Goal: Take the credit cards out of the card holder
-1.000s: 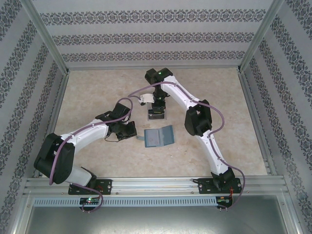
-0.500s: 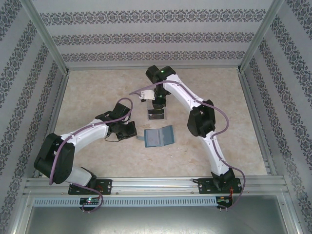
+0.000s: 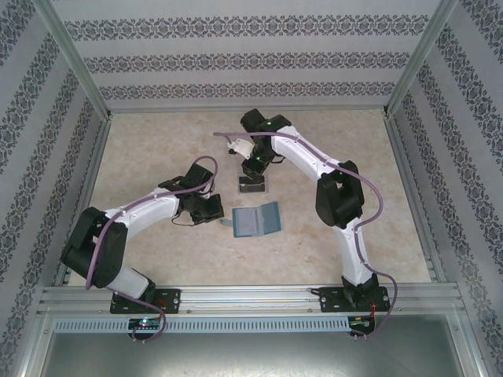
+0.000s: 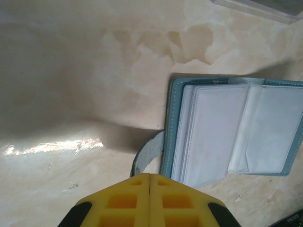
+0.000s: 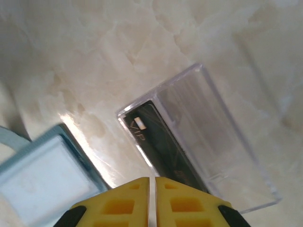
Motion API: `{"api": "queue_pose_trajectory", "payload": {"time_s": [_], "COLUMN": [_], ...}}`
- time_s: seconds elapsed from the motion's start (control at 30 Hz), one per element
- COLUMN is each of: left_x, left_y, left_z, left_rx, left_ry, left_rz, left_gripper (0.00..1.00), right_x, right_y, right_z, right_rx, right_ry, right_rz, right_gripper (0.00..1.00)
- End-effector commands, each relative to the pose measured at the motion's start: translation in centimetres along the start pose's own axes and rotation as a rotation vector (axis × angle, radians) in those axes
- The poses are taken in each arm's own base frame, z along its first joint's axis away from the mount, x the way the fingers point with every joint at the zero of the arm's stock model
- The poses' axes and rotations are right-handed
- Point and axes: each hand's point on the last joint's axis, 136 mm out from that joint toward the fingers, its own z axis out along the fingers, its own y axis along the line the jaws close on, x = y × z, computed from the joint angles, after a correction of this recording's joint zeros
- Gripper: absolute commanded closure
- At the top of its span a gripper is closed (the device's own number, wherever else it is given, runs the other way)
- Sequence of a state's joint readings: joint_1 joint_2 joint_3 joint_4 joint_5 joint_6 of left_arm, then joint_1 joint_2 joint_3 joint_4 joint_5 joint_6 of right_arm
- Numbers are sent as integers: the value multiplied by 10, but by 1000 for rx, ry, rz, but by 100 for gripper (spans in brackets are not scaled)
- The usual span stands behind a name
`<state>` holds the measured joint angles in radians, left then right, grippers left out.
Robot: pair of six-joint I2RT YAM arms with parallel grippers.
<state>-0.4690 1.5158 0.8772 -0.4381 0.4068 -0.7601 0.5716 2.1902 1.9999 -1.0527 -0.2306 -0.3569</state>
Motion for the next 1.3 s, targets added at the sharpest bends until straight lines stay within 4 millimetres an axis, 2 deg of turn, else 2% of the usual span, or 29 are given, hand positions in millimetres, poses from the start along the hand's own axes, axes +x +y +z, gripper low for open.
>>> {"api": "queue_pose_trajectory", "payload": {"time_s": [0.0, 0.13, 0.27, 0.4, 0.53, 0.7, 1.0, 1.27], "left_x": [-9, -11, -11, -9, -7, -5, 2, 10], "left_y": [-10, -18, -26, -32, -37, -39, -27, -17], "left_z": [-2, 1, 6, 15, 23, 32, 44, 53], "left_rx": [26, 45, 55, 59, 63, 67, 33, 15], "left_ry": [-1, 12, 29, 52, 72, 96, 135, 168], "left_rz": [28, 34, 47, 57, 66, 67, 56, 49], "left_gripper": [94, 95, 95, 95, 95, 96, 97, 98], "right_x": [-18, -16, -5, 2, 5, 9, 25, 37], "right_y": [8, 16, 16, 26, 42, 58, 70, 90], "right_z": [-24, -28, -34, -38, -36, -32, -13, 8], "right_rx": [-39, -76, -55, -107, -173, -204, -214, -233], "right_ry": [-140, -226, -257, -240, -228, -238, -186, -124], "right_rz": [273, 442, 586, 707, 718, 742, 795, 827], "right_gripper": [86, 85, 85, 90, 92, 89, 87, 84]}}
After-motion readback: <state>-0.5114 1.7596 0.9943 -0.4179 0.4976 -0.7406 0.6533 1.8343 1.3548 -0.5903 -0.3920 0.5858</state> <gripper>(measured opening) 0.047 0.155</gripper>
